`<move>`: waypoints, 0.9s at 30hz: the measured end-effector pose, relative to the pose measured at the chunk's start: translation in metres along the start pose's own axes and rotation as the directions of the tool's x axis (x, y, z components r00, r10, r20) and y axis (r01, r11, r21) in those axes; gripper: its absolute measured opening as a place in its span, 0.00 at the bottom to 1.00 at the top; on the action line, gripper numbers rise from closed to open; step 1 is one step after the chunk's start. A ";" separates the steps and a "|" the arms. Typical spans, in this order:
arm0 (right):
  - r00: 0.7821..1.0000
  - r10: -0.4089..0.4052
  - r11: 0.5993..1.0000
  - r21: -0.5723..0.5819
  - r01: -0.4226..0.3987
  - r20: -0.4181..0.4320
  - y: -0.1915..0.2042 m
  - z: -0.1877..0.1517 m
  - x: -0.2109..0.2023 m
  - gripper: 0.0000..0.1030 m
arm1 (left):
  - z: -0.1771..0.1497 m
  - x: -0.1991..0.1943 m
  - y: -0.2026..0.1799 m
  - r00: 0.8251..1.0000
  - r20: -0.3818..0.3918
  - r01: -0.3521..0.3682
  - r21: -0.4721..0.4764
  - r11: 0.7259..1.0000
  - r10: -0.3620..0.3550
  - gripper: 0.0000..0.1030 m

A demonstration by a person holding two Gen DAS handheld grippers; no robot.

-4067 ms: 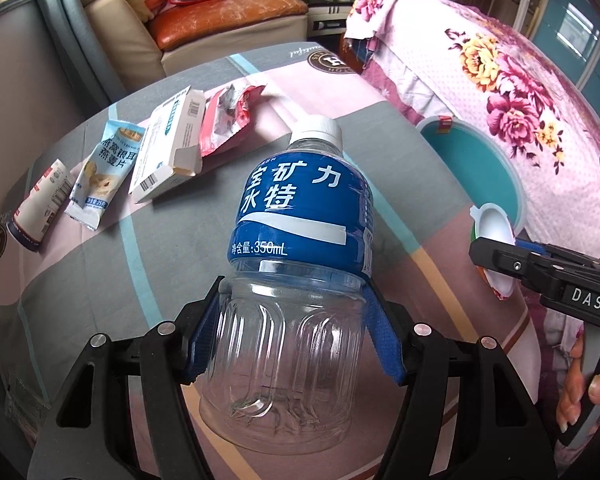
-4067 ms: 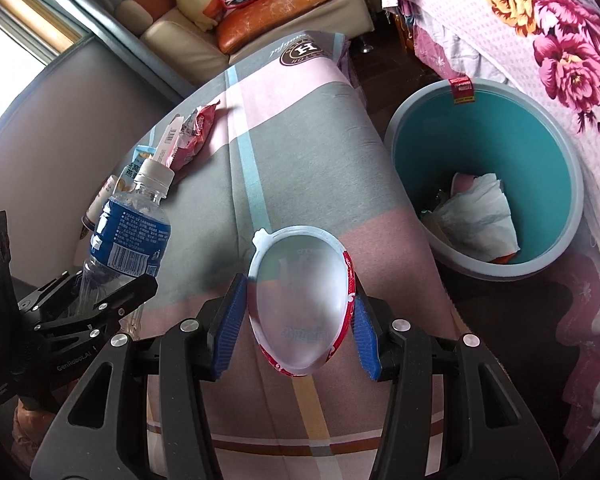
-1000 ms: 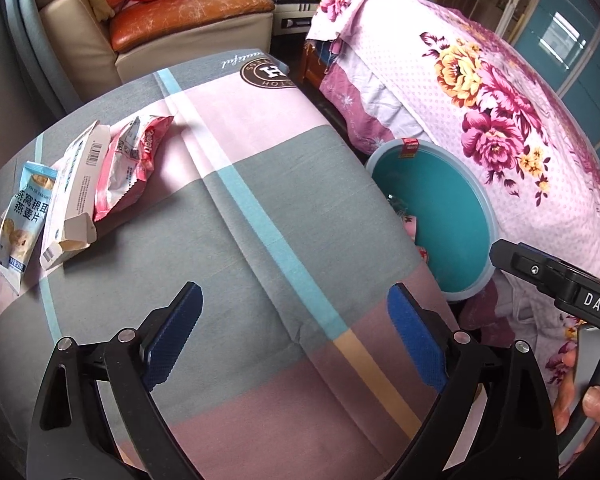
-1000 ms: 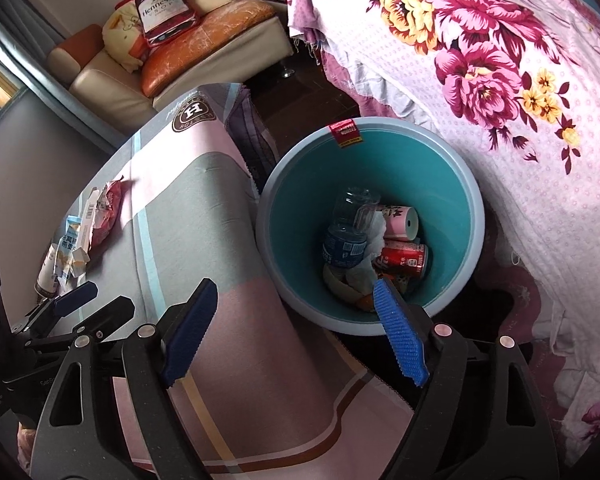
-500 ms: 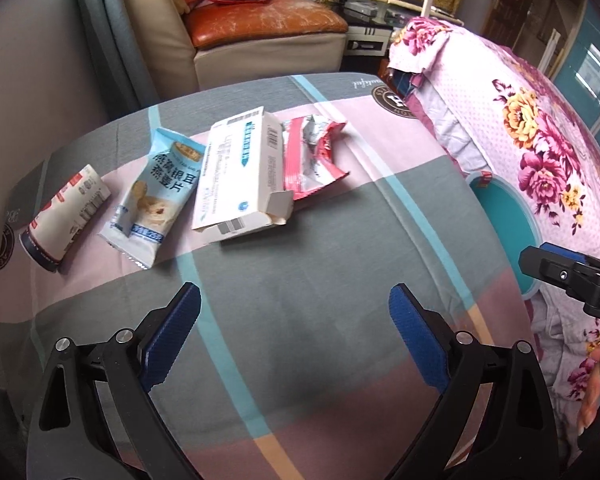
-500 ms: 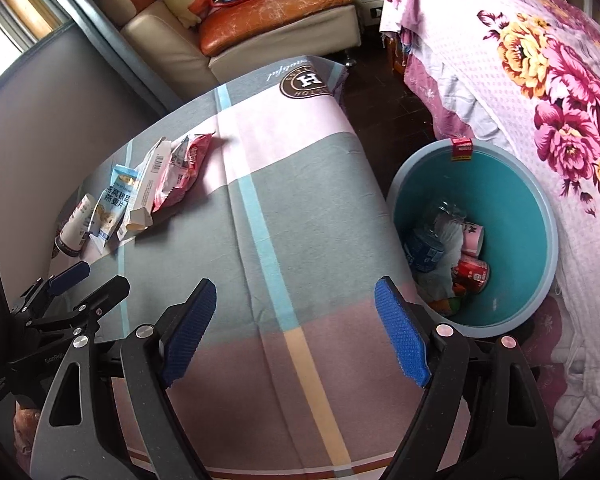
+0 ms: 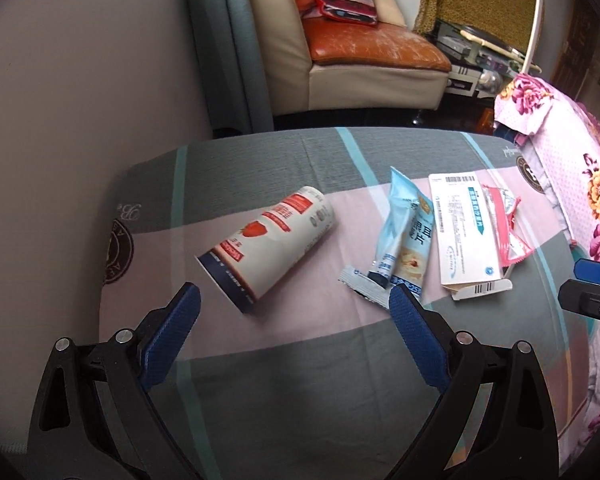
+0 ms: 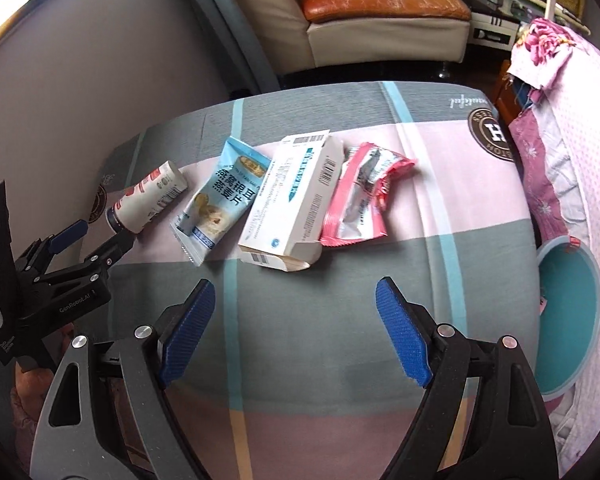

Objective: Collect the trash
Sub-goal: 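Move both open tools back toward the remaining items on the table, then grasp the blue snack packet with the right tool while the left tool grasps the white cup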

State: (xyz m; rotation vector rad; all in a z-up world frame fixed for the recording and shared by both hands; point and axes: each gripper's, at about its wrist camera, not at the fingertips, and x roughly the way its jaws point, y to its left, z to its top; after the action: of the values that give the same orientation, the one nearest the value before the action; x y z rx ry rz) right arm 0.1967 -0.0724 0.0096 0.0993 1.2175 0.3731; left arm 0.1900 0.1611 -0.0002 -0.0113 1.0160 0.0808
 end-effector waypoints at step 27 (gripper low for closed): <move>0.973 0.080 0.983 0.181 -0.041 -0.215 0.057 0.077 0.133 0.59 | 0.013 0.062 0.035 0.993 -0.050 0.114 0.105 0.988 -0.109 0.68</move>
State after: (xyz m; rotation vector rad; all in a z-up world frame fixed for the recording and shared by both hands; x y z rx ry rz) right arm 0.2945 0.0348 -0.0670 0.2531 1.4698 0.3354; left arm 0.2309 0.2003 -0.0453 0.0288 1.0611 -0.0765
